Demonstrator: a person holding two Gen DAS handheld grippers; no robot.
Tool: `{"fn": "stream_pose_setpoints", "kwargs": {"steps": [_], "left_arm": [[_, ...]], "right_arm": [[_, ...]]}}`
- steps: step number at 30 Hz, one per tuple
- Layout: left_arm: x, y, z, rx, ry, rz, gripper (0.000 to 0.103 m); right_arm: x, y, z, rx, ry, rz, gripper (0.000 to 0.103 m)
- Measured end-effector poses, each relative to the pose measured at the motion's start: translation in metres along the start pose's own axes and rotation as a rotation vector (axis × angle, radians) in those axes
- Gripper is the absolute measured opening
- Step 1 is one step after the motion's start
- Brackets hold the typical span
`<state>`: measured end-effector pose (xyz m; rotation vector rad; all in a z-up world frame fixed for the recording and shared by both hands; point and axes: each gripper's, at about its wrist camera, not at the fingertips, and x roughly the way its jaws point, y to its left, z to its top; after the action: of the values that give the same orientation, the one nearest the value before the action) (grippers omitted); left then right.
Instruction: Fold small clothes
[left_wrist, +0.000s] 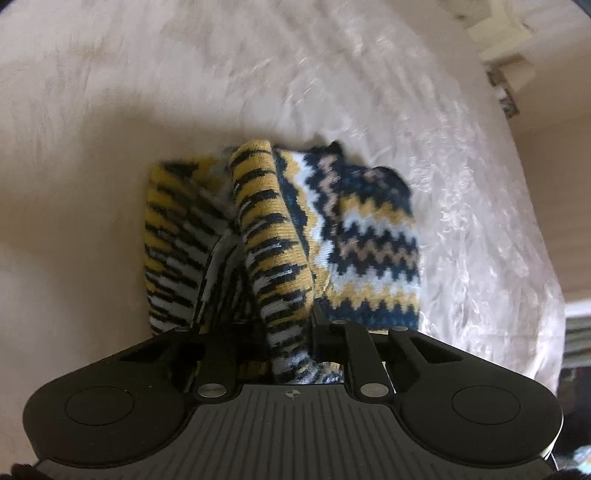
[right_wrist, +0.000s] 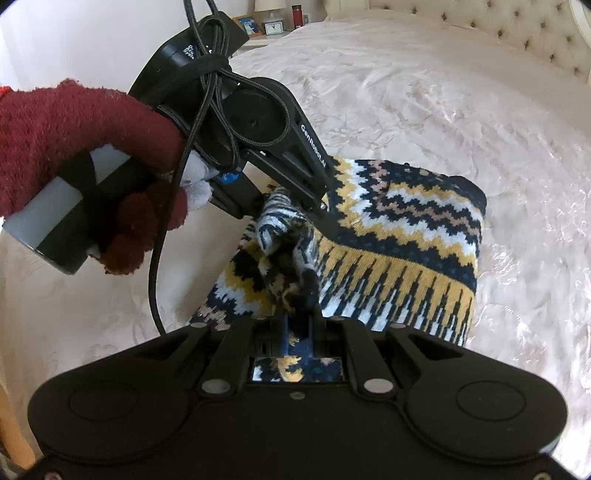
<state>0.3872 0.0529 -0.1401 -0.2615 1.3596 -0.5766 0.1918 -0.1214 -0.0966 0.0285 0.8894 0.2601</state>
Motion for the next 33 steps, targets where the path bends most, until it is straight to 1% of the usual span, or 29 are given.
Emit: {"fn": "stream_pose_setpoints", "kwargs": {"steps": [2, 4, 7, 10, 11, 12, 13, 14, 15, 16, 17, 18, 19, 23, 26, 27, 29, 33], "left_arm": [[-0.018, -0.010, -0.004, 0.078, -0.049, 0.006, 0.017], [-0.032, -0.014, -0.006, 0.127, -0.078, 0.009, 0.017], [-0.032, 0.002, -0.006, 0.111, -0.068, 0.037, 0.017], [-0.014, 0.027, -0.005, 0.055, -0.025, 0.064, 0.018], [-0.009, 0.034, -0.005, 0.035, -0.011, 0.067, 0.023], [-0.004, 0.040, -0.006, 0.018, -0.002, 0.067, 0.028], [-0.002, 0.045, -0.007, 0.010, -0.006, 0.061, 0.030], [-0.004, 0.048, -0.008, 0.005, -0.017, 0.056, 0.033], [-0.005, 0.051, -0.009, -0.004, -0.025, 0.048, 0.035], [-0.008, 0.053, -0.009, -0.011, -0.036, 0.041, 0.035], [-0.012, 0.054, -0.010, -0.015, -0.055, 0.043, 0.035], [-0.016, 0.057, -0.012, -0.013, -0.072, 0.059, 0.040], [-0.020, 0.059, -0.013, -0.009, -0.087, 0.082, 0.042], [-0.040, 0.060, -0.014, -0.013, -0.151, 0.152, 0.043], [-0.060, 0.052, -0.015, 0.020, -0.205, 0.191, 0.043], [-0.066, 0.046, -0.016, 0.036, -0.222, 0.196, 0.043], [-0.074, 0.034, -0.020, 0.067, -0.250, 0.188, 0.044], [-0.074, 0.005, -0.033, 0.133, -0.276, 0.165, 0.055]], "right_arm": [[-0.007, 0.004, 0.002, -0.005, -0.026, 0.010, 0.016], [-0.016, 0.011, 0.006, -0.021, -0.055, 0.030, 0.016], [-0.012, 0.024, 0.011, -0.028, -0.049, 0.076, 0.016], [0.018, 0.034, 0.009, -0.020, 0.013, 0.109, 0.017], [0.032, 0.036, 0.008, -0.017, 0.055, 0.118, 0.019], [0.044, 0.037, 0.007, -0.013, 0.097, 0.129, 0.024], [0.054, 0.037, 0.005, -0.009, 0.130, 0.130, 0.028], [0.060, 0.036, 0.004, -0.002, 0.151, 0.128, 0.029], [0.063, 0.033, 0.002, 0.007, 0.166, 0.138, 0.034], [0.062, 0.031, 0.002, 0.014, 0.166, 0.150, 0.038], [0.058, 0.028, 0.001, 0.019, 0.159, 0.160, 0.047], [0.052, 0.025, 0.000, 0.022, 0.150, 0.171, 0.055], [0.047, 0.022, -0.002, 0.025, 0.144, 0.180, 0.059], [0.027, 0.006, -0.012, 0.060, 0.131, 0.175, 0.061], [0.012, -0.002, -0.014, 0.109, 0.094, 0.156, 0.066], [0.005, -0.006, -0.015, 0.134, 0.076, 0.148, 0.069], [-0.001, -0.018, -0.014, 0.177, 0.049, 0.131, 0.071], [-0.011, -0.040, -0.008, 0.255, 0.005, 0.077, 0.075]]}}
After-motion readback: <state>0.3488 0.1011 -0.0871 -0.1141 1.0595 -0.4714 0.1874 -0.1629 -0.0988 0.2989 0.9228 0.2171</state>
